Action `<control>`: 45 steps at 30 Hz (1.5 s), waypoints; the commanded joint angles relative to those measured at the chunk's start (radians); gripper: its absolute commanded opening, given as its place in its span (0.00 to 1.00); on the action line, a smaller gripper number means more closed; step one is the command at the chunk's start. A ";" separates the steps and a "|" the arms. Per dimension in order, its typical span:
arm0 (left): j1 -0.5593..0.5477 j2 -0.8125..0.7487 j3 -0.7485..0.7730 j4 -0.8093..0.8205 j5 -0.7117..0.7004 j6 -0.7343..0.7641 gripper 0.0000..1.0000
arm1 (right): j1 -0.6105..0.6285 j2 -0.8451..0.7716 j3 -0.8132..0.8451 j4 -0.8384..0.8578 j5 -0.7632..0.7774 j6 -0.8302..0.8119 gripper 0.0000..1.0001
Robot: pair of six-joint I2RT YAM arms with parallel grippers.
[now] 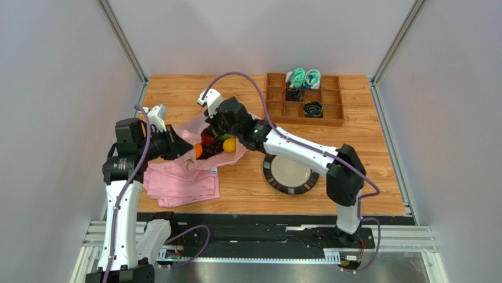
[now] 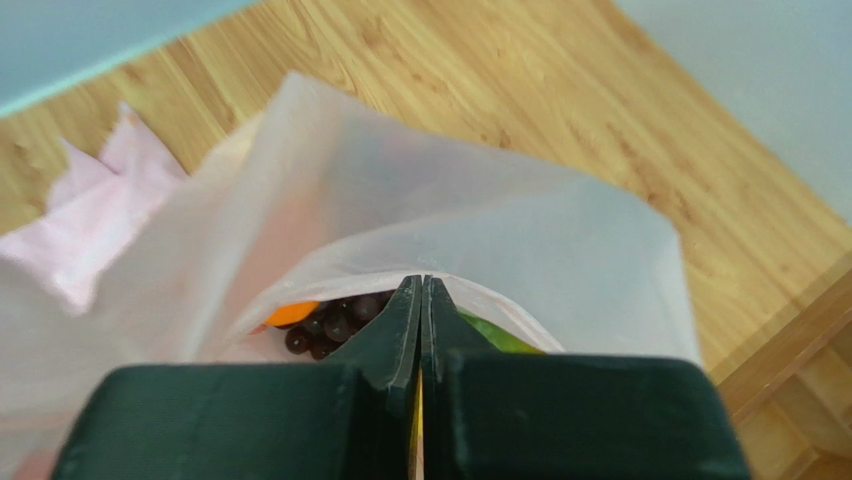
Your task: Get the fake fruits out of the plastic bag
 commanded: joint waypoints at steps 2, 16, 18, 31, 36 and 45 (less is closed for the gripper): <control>0.006 -0.005 -0.018 0.102 0.020 -0.056 0.00 | -0.014 -0.084 0.060 -0.116 -0.143 -0.002 0.00; 0.009 -0.004 0.095 0.041 0.000 -0.023 0.00 | -0.016 0.083 0.065 -0.121 0.013 0.155 0.53; 0.018 -0.001 0.100 0.041 0.000 -0.024 0.00 | -0.017 0.114 0.086 -0.114 0.013 0.155 0.53; 0.026 0.045 0.134 0.010 0.008 -0.001 0.00 | -0.022 0.321 0.243 -0.058 0.076 0.137 0.52; 0.035 0.053 0.134 0.008 0.006 -0.004 0.00 | -0.033 0.335 0.252 -0.045 0.085 0.115 0.31; 0.037 0.050 0.088 0.059 0.011 -0.021 0.00 | -0.054 0.141 0.184 -0.042 -0.106 0.022 0.00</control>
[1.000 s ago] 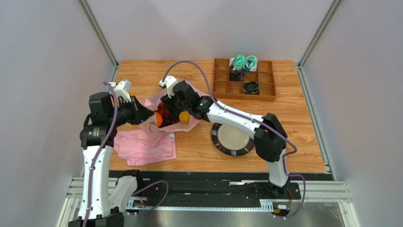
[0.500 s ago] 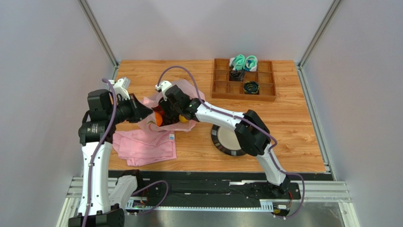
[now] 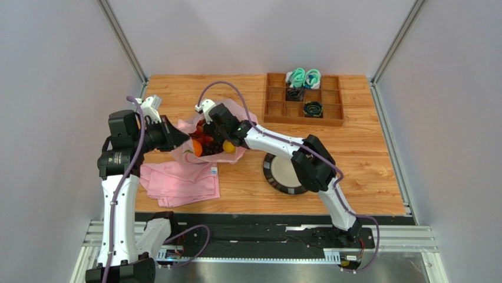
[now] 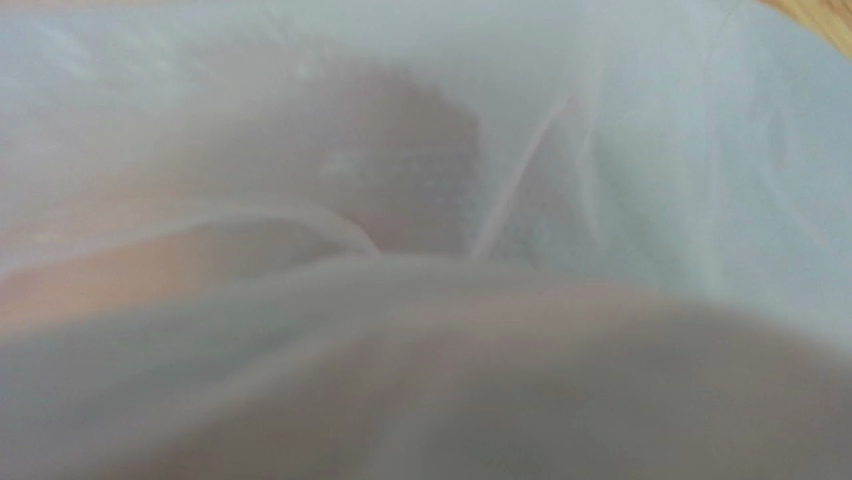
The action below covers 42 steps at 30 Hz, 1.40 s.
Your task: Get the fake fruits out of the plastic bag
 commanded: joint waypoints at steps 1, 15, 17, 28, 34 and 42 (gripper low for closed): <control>0.009 -0.005 -0.017 0.060 0.008 -0.007 0.00 | -0.014 -0.208 -0.012 0.043 -0.161 -0.060 0.00; 0.009 0.060 -0.063 0.264 0.026 -0.052 0.00 | -0.049 -0.568 -0.010 -0.271 -0.664 -0.118 0.00; 0.009 0.081 -0.052 0.274 0.026 -0.050 0.00 | -0.055 -0.588 0.044 -0.293 -0.690 -0.058 0.00; 0.009 0.093 -0.050 0.288 0.031 -0.059 0.00 | -0.167 -0.762 0.167 -0.419 -0.525 -0.048 0.00; 0.009 0.061 -0.080 0.287 0.025 -0.067 0.00 | -0.316 -0.901 -0.005 -0.462 -0.474 -0.120 0.00; 0.009 0.052 -0.075 0.268 0.028 -0.050 0.00 | -0.456 -1.019 -0.402 -0.471 -0.477 -0.200 0.00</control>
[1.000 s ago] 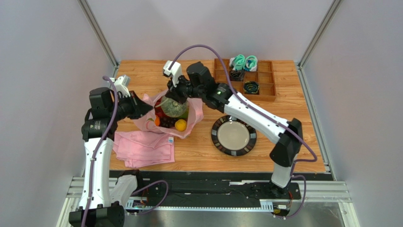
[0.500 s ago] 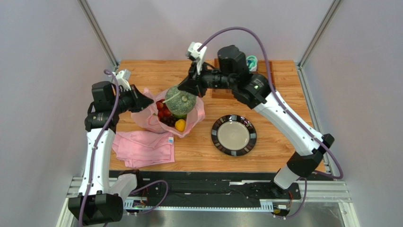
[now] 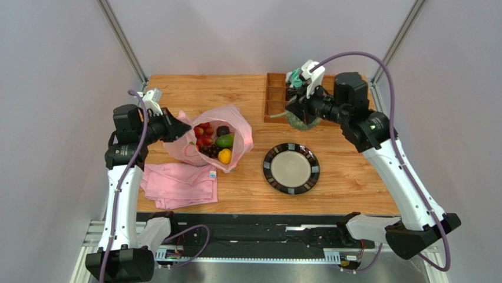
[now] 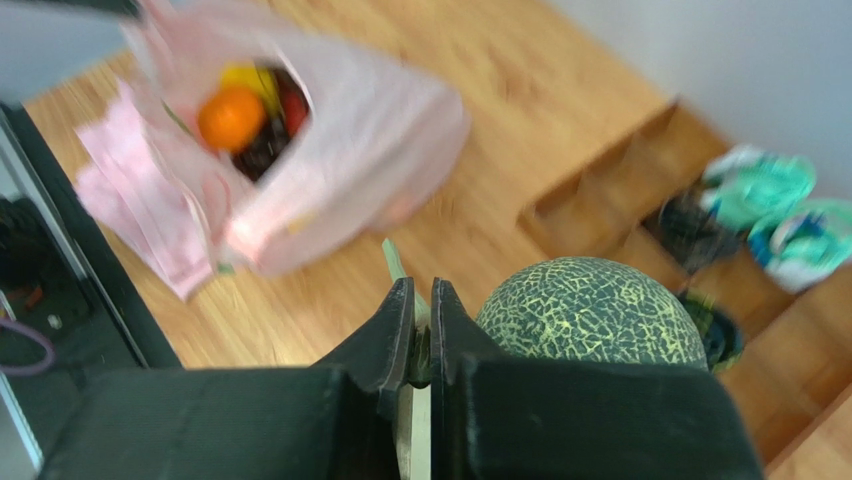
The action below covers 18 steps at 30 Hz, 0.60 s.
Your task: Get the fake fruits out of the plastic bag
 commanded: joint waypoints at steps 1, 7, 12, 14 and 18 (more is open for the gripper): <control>0.009 -0.014 0.013 0.009 0.010 0.008 0.00 | -0.027 -0.002 -0.154 -0.024 0.043 -0.069 0.00; 0.009 -0.038 0.007 0.001 -0.010 0.023 0.00 | -0.037 -0.006 -0.316 0.025 0.048 -0.129 0.00; 0.007 -0.054 0.002 -0.026 -0.012 0.036 0.00 | -0.037 0.044 -0.374 0.074 0.043 -0.108 0.00; 0.009 -0.058 0.001 -0.032 -0.010 0.040 0.00 | -0.037 0.081 -0.385 0.087 0.055 -0.097 0.00; 0.010 -0.054 0.001 -0.034 -0.013 0.043 0.00 | -0.041 0.121 -0.408 0.125 0.063 -0.088 0.00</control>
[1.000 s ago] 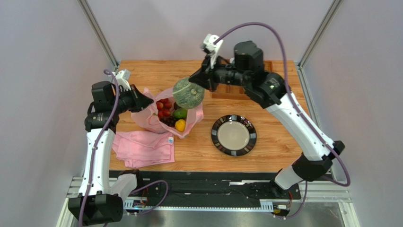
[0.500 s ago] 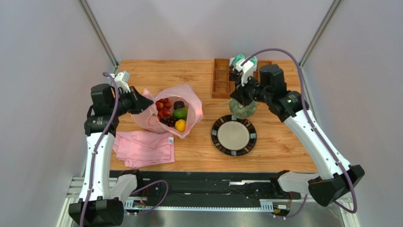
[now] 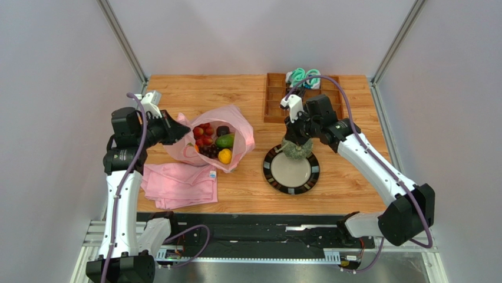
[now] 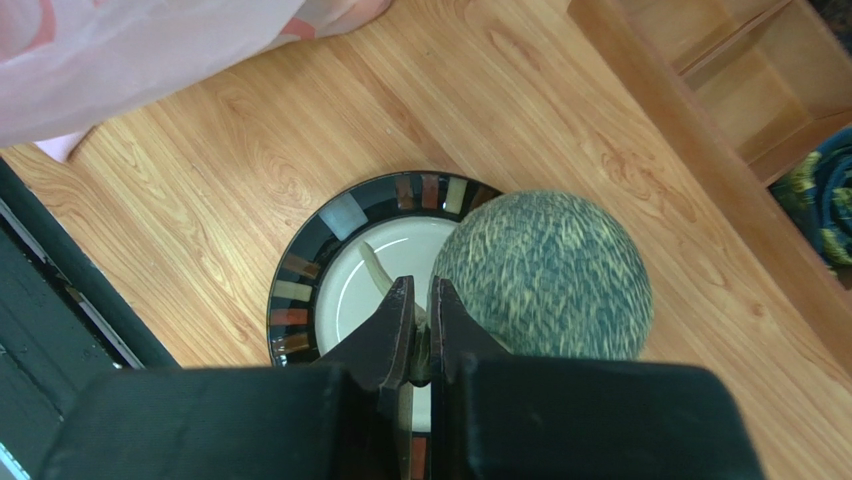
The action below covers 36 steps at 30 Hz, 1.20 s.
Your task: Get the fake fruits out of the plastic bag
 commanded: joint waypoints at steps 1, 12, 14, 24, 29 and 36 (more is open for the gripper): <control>0.009 -0.007 0.001 0.000 -0.006 0.024 0.00 | -0.007 0.032 -0.012 0.090 0.016 -0.001 0.00; 0.007 -0.015 -0.018 0.008 -0.010 0.024 0.00 | -0.010 -0.005 0.099 0.011 -0.070 0.094 0.00; 0.010 -0.012 -0.021 0.020 -0.006 0.018 0.00 | -0.010 0.001 0.089 0.014 -0.053 0.084 0.00; 0.009 -0.009 -0.025 0.026 0.000 0.008 0.00 | -0.011 0.087 0.062 0.089 -0.003 0.093 0.14; 0.009 -0.018 -0.024 0.021 -0.003 0.012 0.00 | -0.011 0.102 0.174 0.080 -0.022 0.133 0.53; 0.009 -0.023 -0.038 0.021 0.002 -0.001 0.00 | 0.203 0.072 0.361 0.073 -0.109 -0.010 0.78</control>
